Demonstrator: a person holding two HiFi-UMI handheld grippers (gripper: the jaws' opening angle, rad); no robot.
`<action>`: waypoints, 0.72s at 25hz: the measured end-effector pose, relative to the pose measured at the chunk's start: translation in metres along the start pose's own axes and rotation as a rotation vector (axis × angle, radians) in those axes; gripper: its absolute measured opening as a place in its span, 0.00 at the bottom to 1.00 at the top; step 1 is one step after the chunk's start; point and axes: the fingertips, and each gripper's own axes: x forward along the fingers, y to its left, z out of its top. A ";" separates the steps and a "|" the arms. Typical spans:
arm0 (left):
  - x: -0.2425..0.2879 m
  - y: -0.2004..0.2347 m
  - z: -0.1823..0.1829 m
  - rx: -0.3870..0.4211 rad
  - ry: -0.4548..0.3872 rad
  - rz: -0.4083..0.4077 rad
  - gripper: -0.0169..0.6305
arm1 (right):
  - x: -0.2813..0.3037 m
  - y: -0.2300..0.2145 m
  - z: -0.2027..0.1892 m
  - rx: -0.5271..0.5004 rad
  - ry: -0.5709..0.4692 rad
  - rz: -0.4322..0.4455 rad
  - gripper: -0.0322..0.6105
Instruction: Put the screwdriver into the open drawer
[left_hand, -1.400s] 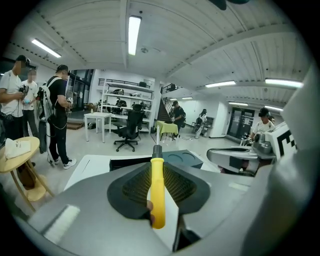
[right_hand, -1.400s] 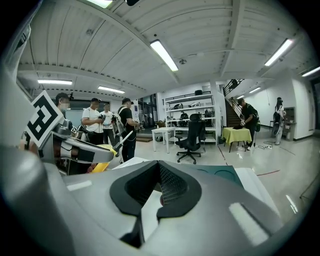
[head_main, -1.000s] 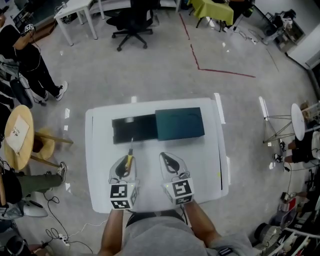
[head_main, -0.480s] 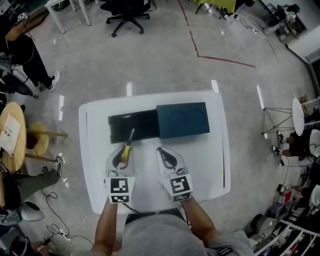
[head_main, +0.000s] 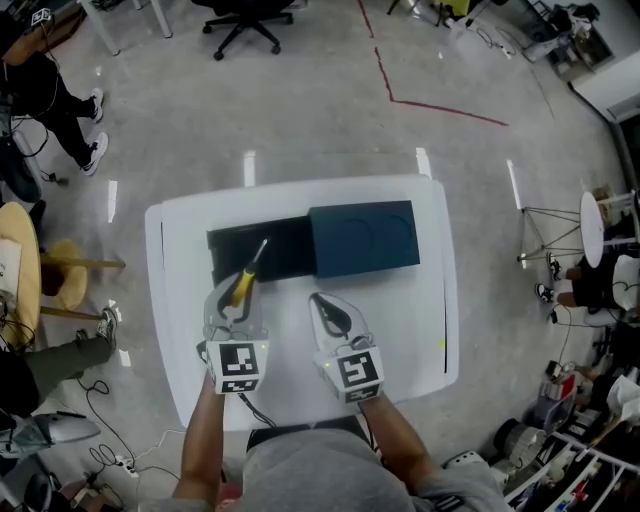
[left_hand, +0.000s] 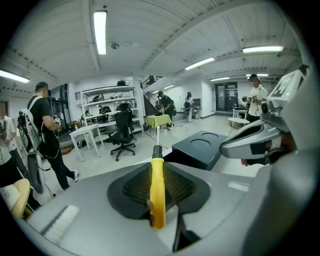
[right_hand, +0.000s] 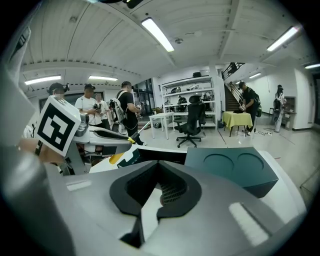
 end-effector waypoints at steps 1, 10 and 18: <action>0.003 0.002 0.000 0.017 0.002 0.003 0.16 | 0.000 -0.001 -0.001 0.001 0.003 0.000 0.05; 0.032 0.009 -0.017 0.173 0.043 -0.021 0.16 | 0.007 -0.008 -0.008 0.012 0.024 -0.018 0.05; 0.055 0.003 -0.030 0.295 0.077 -0.056 0.16 | 0.006 -0.014 -0.016 0.025 0.036 -0.033 0.05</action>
